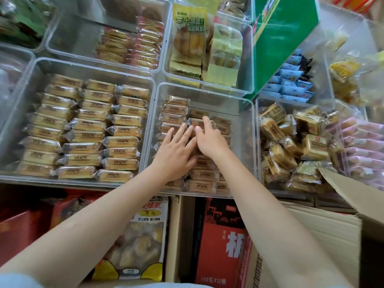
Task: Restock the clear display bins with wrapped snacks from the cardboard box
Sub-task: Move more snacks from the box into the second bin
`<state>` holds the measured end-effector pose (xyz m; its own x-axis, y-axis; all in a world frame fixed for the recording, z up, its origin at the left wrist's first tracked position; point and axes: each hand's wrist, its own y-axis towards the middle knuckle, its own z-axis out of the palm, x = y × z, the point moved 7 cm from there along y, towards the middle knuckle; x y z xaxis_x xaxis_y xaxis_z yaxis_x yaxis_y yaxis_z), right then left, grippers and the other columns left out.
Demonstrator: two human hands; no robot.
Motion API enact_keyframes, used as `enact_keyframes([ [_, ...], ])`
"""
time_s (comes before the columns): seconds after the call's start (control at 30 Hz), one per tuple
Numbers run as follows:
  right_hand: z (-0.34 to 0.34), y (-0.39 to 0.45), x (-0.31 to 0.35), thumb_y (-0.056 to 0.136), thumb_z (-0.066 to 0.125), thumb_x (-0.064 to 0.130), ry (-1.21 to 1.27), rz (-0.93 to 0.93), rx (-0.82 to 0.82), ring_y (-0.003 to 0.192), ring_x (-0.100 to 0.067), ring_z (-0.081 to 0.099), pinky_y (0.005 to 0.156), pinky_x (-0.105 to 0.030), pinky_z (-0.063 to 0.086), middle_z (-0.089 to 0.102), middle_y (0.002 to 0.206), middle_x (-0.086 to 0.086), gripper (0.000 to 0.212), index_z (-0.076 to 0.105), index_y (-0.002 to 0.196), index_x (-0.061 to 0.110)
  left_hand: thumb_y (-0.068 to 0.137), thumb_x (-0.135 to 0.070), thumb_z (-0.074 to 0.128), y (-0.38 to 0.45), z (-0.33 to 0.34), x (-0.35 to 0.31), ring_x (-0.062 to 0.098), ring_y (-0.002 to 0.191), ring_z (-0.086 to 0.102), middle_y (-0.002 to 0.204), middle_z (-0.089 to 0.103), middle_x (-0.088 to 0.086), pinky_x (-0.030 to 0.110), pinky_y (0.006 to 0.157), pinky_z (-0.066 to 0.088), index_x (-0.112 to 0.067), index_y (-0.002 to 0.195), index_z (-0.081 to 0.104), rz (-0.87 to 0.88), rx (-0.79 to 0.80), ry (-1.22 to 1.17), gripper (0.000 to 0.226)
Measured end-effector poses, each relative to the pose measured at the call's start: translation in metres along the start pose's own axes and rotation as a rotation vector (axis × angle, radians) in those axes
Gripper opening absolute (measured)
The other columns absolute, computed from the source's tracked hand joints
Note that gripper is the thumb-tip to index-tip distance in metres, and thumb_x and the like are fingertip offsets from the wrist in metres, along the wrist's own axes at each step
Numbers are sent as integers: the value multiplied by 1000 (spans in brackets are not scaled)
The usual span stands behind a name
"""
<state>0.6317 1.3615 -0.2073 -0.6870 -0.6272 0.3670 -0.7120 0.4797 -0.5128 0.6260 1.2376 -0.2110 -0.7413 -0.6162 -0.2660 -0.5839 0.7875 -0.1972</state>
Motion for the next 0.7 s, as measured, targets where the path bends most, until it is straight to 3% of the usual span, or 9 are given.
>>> enact_keyframes([
  [0.1, 1, -5, 0, 105, 26, 51, -1, -55, 12, 133, -43, 45, 106, -49, 37, 38, 152, -24, 57, 11, 158, 35, 102, -53, 22, -5, 2, 2, 27, 155, -10, 169, 0, 10, 48, 125, -3, -19, 162, 9, 7, 7, 31, 70],
  [0.23, 3, -8, -8, 102, 26, 60, 50, -35, 148, 149, -41, 22, 117, -55, 21, 18, 162, -23, 61, -1, 155, 50, 104, -56, 19, -4, -4, -3, 30, 155, -11, 169, -5, 10, 50, 125, 0, -20, 162, 4, -16, 78, 103, 70],
  [0.33, -10, -16, -4, 100, 24, 64, -72, -54, 183, 148, -41, 24, 117, -56, 24, 17, 164, -20, 62, -2, 155, 51, 105, -56, 25, -20, -17, -10, 30, 155, -11, 169, -5, 10, 50, 125, 4, -20, 161, 9, -40, 90, 92, 69],
  [0.43, -38, -39, -6, 104, 29, 56, -96, -134, 102, 143, -39, 35, 113, -51, 33, 24, 161, -21, 57, 11, 157, 45, 104, -50, 36, -51, -29, -26, 28, 156, -5, 169, 2, 9, 48, 125, 8, -24, 159, 25, -46, 34, 21, 62],
  [0.5, -67, -68, -12, 104, 37, 47, -27, -244, 24, 133, -31, 47, 105, -43, 41, 41, 151, -13, 49, 33, 152, 37, 103, -43, 44, -71, -39, -50, 27, 155, 6, 168, 15, 8, 46, 124, 15, -23, 153, 39, -43, -32, -104, 55],
  [0.57, -98, -105, -27, 102, 45, 40, 37, -351, -23, 113, -20, 59, 87, -32, 46, 62, 127, -4, 34, 60, 130, 28, 100, -35, 53, -90, -49, -89, 27, 149, 26, 161, 33, 7, 44, 120, 25, -20, 143, 54, 0, -97, -292, 45],
  [0.63, -124, -151, -51, 101, 51, 35, 187, -379, 7, 86, -13, 65, 69, -24, 47, 70, 102, -4, 23, 69, 104, 20, 100, -34, 56, -107, -55, -137, 20, 140, 38, 152, 43, 2, 38, 115, 33, -21, 136, 58, 48, -100, -482, 39],
  [0.7, -146, -201, -84, 102, 51, 31, 351, -410, 66, 71, -13, 64, 60, -21, 45, 72, 93, -9, 26, 69, 94, 13, 100, -39, 55, -127, -52, -190, 6, 132, 41, 147, 42, -9, 26, 109, 37, -26, 142, 52, 67, -52, -663, 44],
])
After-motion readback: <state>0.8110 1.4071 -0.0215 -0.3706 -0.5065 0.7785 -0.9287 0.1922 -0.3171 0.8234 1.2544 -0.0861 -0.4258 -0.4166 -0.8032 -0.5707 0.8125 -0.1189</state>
